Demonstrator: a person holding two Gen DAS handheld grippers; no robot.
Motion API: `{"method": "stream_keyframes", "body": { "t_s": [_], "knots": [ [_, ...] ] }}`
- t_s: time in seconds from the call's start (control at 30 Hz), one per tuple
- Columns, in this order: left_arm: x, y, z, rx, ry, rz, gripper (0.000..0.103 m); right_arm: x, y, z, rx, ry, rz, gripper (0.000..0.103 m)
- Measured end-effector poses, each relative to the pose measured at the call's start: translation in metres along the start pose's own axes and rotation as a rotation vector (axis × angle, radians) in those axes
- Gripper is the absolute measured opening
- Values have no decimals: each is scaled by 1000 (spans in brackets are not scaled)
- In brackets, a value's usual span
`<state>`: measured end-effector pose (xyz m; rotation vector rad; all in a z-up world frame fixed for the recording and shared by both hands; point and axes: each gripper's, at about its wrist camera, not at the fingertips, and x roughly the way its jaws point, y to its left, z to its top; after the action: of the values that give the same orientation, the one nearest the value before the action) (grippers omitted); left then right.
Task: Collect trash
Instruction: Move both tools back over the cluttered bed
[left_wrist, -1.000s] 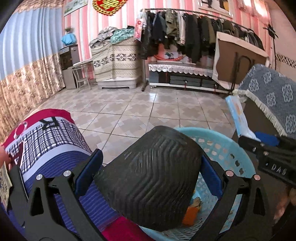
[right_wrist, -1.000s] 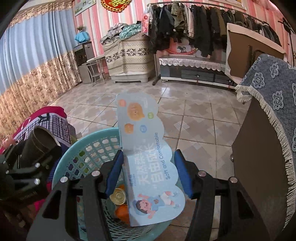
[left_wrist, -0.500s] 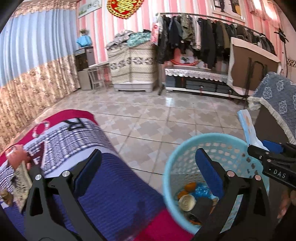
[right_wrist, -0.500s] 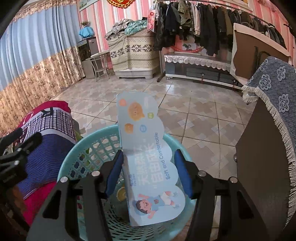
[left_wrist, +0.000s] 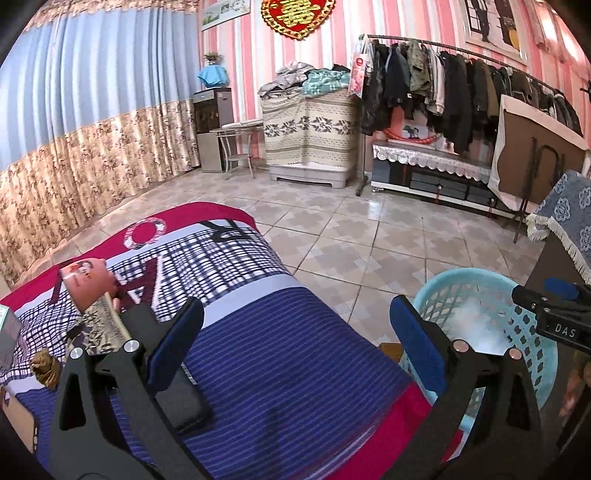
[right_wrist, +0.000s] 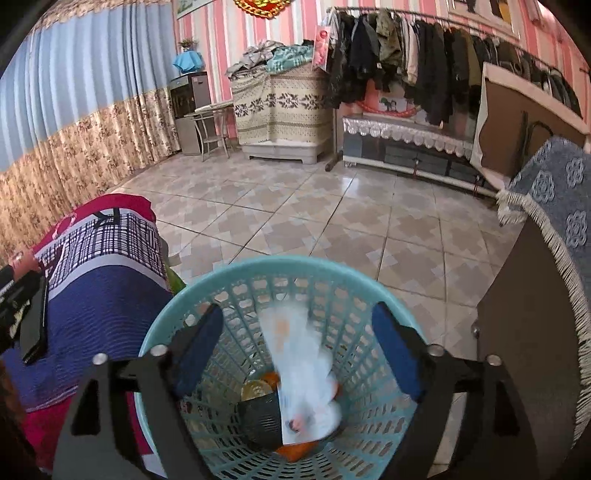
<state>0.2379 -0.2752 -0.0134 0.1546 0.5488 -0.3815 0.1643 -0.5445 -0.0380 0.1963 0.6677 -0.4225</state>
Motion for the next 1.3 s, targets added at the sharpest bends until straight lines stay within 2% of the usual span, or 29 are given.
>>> {"method": "stream_keyframes", "body": {
  "t_s": [0.1,0.23,0.3,0.53,0.77,0.9,1.0,1.3],
  "knots": [
    [-6,8,-2,-9,-2,8,97,-5,2,3,-16,-17,-19,91],
    [-16,20,-6,-22,-3,23,97,-10,5,6,-4,-31,-5,91],
    [-22,25,-9,-25,-3,34,97,-13,8,8,-2,-43,-2,98],
    [-46,60,-17,-64,-13,81,97,-24,25,10,-19,-78,24,98],
    [-72,110,-34,-106,-10,161,97,-34,64,6,-89,-95,65,98],
    [-85,140,-49,-145,-4,212,97,-42,93,6,-107,-109,143,98],
    [-94,164,-63,-177,5,254,97,-47,116,1,-154,-124,164,98],
    [-115,209,-103,-179,44,380,97,-57,173,-17,-230,-117,289,98]
  ]
}}
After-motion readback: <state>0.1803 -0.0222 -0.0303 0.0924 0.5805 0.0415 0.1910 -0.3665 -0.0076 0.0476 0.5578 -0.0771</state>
